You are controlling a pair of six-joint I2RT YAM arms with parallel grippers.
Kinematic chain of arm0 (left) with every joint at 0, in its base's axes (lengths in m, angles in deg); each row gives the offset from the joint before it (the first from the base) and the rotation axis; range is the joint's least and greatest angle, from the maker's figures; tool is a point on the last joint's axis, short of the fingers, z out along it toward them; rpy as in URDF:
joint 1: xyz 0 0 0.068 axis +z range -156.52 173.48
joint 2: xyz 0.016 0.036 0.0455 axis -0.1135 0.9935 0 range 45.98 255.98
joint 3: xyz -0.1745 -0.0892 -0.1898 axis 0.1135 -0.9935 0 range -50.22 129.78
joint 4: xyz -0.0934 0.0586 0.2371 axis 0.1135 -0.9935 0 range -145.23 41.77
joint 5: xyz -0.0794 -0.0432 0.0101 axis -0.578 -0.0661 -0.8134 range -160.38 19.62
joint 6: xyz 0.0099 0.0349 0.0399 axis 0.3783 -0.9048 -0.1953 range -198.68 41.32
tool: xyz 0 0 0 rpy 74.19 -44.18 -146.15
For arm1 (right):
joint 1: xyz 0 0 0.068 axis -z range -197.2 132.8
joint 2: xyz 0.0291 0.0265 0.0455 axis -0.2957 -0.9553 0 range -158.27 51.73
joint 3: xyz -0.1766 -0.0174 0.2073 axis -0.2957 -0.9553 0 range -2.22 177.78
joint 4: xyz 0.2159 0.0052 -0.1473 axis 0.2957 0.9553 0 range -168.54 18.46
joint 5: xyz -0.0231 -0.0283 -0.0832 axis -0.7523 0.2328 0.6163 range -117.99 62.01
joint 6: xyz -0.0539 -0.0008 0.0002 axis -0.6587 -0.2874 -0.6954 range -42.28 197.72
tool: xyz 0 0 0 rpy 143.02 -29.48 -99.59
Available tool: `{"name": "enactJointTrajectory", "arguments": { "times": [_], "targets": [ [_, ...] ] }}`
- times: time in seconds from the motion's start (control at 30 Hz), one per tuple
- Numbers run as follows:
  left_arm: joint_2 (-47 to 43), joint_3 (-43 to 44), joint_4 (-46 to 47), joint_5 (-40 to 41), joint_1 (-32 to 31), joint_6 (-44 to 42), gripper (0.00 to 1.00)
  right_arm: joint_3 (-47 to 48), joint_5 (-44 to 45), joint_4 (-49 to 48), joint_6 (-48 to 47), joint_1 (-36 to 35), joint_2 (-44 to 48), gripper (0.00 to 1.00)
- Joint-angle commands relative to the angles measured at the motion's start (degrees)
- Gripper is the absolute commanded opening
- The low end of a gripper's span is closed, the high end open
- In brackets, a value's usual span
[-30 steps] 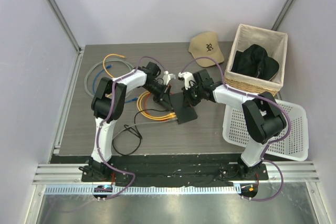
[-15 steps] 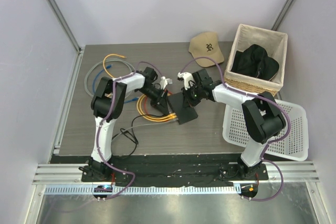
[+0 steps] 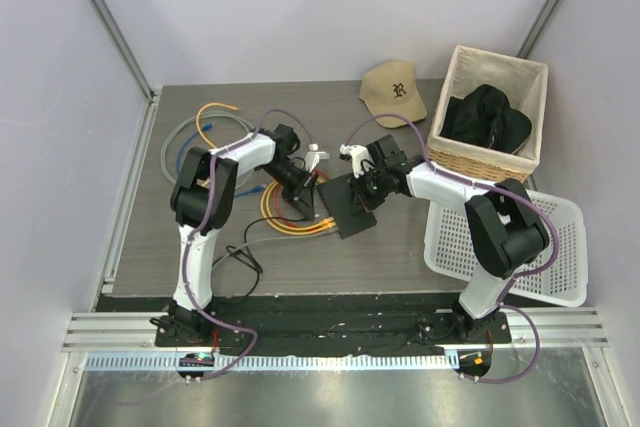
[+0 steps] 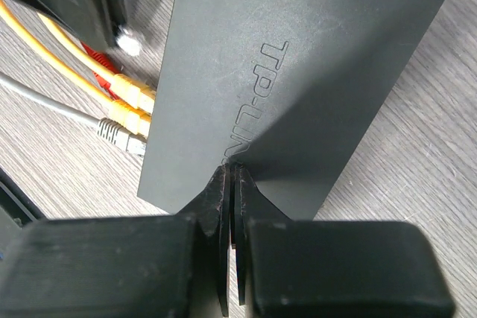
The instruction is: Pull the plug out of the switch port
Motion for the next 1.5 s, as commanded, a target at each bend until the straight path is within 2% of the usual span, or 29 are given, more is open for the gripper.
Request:
{"name": "enactJointTrajectory", "arguments": {
  "times": [0.0, 0.2, 0.33, 0.4, 0.47, 0.53, 0.6, 0.63, 0.67, 0.73, 0.83, 0.87, 0.9, 0.93, 1.03, 1.07, 1.13, 1.27, 1.47],
  "targets": [
    [-5.06, 6.16, -8.96, 4.01, 0.48, -8.97, 0.0, 0.35, 0.42, 0.04, 0.13, -0.34, 1.07, 0.02],
    [-7.51, 15.3, -17.23, 4.8, 1.09, -13.1, 0.0, 1.59, 0.94, -0.31, 0.05, -0.34, 0.55, 0.03],
    [-10.06, 22.59, -24.52, 5.24, 4.16, -16.97, 0.0, 0.71, 1.73, -0.58, -0.39, -0.25, 1.16, 0.04],
    [-11.64, 26.1, -31.55, 5.25, 6.87, -20.64, 0.0, -0.17, 2.26, -0.75, -0.66, -0.34, 1.51, 0.05],
    [-13.49, 26.3, -37.43, 5.94, 8.91, -23.38, 0.0, -0.69, 2.26, -1.02, -0.75, -0.34, 2.13, 0.05],
    [-17.52, 22.36, -38.86, 10.14, 11.89, -26.19, 0.0, -1.49, 2.35, -1.19, -0.75, -0.34, 2.56, 0.05],
    [-20.95, 14.84, -35.99, 15.59, 14.35, -26.82, 0.0, -2.1, 2.26, -1.54, -0.75, -0.25, 2.65, 0.05],
    [-24.71, 11.65, -33.1, 23.62, 14.8, -25.52, 0.0, -2.37, 2.09, -1.54, -0.66, -0.25, 2.65, 0.05],
    [-26.49, 8.49, -26.37, 27.62, 15.15, -25.07, 0.0, -2.46, 2.0, -1.72, -0.48, -0.25, 2.48, 0.05],
    [-31.92, 0.48, -19.3, 36.22, 15.42, -23.4, 0.0, -2.46, 1.65, -1.9, -0.13, -0.25, 2.04, 0.05],
    [-36.24, -4.89, -3.42, 41.0, 15.42, -18.76, 0.0, -1.75, 1.47, -1.98, 0.05, -0.25, 1.16, 0.06],
    [-36.43, -5.69, -1.27, 42.67, 15.51, -17.43, 0.02, -1.58, 1.47, -2.07, 0.13, -0.17, 0.99, 0.06],
    [-36.17, -5.78, -0.29, 42.6, 15.42, -16.63, 0.09, -1.23, 1.47, -2.07, 0.22, -0.25, 0.38, 0.06],
    [-34.78, -5.17, -0.11, 42.51, 15.42, -15.5, 0.31, -0.96, 1.56, -1.98, 0.22, -0.34, 0.2, 0.06],
    [-33.19, -1.04, -4.74, 39.8, 15.42, -10.57, 0.49, -0.17, 1.73, -1.98, 0.31, -0.25, -0.51, 0.07],
    [-33.71, -0.95, -5.38, 38.31, 15.42, -7.95, 0.52, 0.0, 1.82, -2.07, 0.31, -0.25, -0.51, 0.08],
    [-35.55, -2.87, -6.69, 36.11, 15.42, -6.52, 0.67, 0.09, 1.91, -2.16, 0.13, -0.25, -0.6, 0.08],
    [-42.47, -13.21, -7.14, 37.32, 15.42, -6.07, 0.71, -0.61, 2.0, -2.16, 0.13, -0.25, -0.42, 0.08],
    [-48.56, -23.7, -7.93, 43.13, 15.51, -11.78, 0.71, -2.45, 1.91, -2.34, 0.13, -0.25, 0.46, 0.09]
  ]
}}
